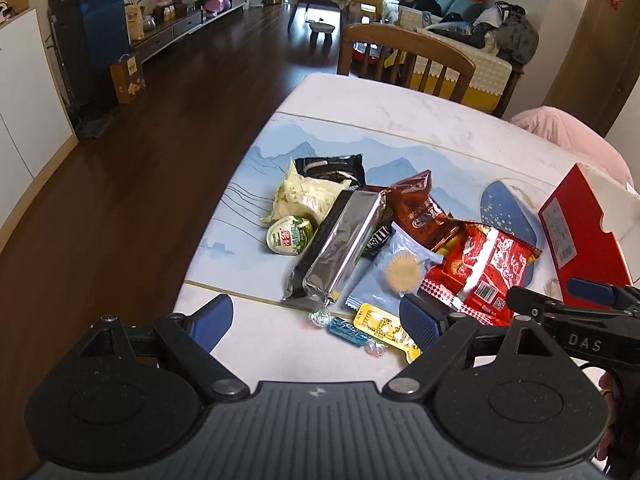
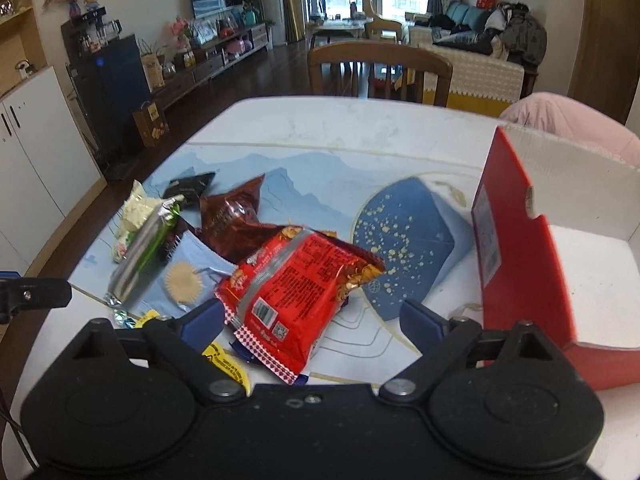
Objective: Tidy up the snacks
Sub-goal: 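Move the right gripper down onto the red chip bag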
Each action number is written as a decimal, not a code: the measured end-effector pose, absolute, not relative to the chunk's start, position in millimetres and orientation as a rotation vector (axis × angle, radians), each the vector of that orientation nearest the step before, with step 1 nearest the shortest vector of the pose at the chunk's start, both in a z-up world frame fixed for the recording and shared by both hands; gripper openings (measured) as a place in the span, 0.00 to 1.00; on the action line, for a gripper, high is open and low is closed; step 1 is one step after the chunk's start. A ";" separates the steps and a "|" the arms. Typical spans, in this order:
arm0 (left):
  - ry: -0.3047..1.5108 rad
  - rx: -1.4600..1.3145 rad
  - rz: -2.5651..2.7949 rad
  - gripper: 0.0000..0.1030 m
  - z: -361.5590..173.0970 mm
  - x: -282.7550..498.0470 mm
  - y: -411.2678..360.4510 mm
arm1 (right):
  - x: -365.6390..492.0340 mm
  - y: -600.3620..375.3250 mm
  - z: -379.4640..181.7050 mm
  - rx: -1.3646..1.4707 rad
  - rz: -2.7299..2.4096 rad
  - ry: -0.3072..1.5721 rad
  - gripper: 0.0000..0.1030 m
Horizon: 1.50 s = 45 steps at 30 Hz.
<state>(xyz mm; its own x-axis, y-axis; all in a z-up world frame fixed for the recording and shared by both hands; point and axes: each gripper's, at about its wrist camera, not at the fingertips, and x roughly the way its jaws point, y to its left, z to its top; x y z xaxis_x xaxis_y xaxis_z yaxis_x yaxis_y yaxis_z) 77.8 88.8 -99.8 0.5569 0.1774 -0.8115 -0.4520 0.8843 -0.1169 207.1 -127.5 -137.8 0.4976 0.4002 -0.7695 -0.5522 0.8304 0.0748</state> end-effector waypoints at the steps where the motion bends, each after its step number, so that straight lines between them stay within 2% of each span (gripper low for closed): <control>1: 0.918 -0.329 0.373 0.88 -102.5 79.1 88.1 | 208.1 -127.1 -140.5 -0.196 0.595 0.886 0.91; 5: 0.971 -0.356 0.360 0.88 -119.7 84.7 86.8 | 210.3 -125.5 -149.7 -0.231 0.628 0.911 0.89; 7: 0.987 -0.384 0.369 0.77 -126.7 85.3 88.9 | 208.2 -125.5 -151.6 -0.248 0.657 0.913 0.89; 11: 1.022 -0.412 0.396 0.74 -141.3 91.4 89.0 | 208.6 -123.3 -152.9 -0.282 0.670 0.905 0.89; 13: 1.042 -0.454 0.407 0.63 -148.4 97.2 91.9 | 212.0 -123.9 -153.2 -0.273 0.666 0.913 0.89; 18: 1.043 -0.573 0.481 0.56 -158.9 105.6 106.8 | 221.0 -123.1 -154.6 -0.276 0.659 0.912 0.88; 22: 1.064 -0.606 0.512 0.55 -166.0 112.2 109.0 | 226.1 -121.0 -157.2 -0.279 0.664 0.920 0.84; 30: 1.065 -0.581 0.517 0.55 -168.8 120.0 103.2 | 241.3 -108.3 -163.0 -0.223 0.620 0.956 0.83; 32: 1.065 -0.576 0.514 0.52 -168.7 120.4 103.0 | 246.1 -106.0 -166.2 -0.190 0.618 0.980 0.83; 37: 1.066 -0.566 0.490 0.36 -168.2 120.8 99.3 | 256.8 -105.3 -174.3 -0.095 0.588 1.043 0.82; 40: 1.070 -0.571 0.467 0.27 -168.5 121.2 97.5 | 259.8 -108.3 -176.5 -0.031 0.587 1.077 0.75; 45: 1.067 -0.605 0.451 0.19 -169.7 116.9 101.2 | 260.9 -114.2 -173.1 0.021 0.559 1.094 0.69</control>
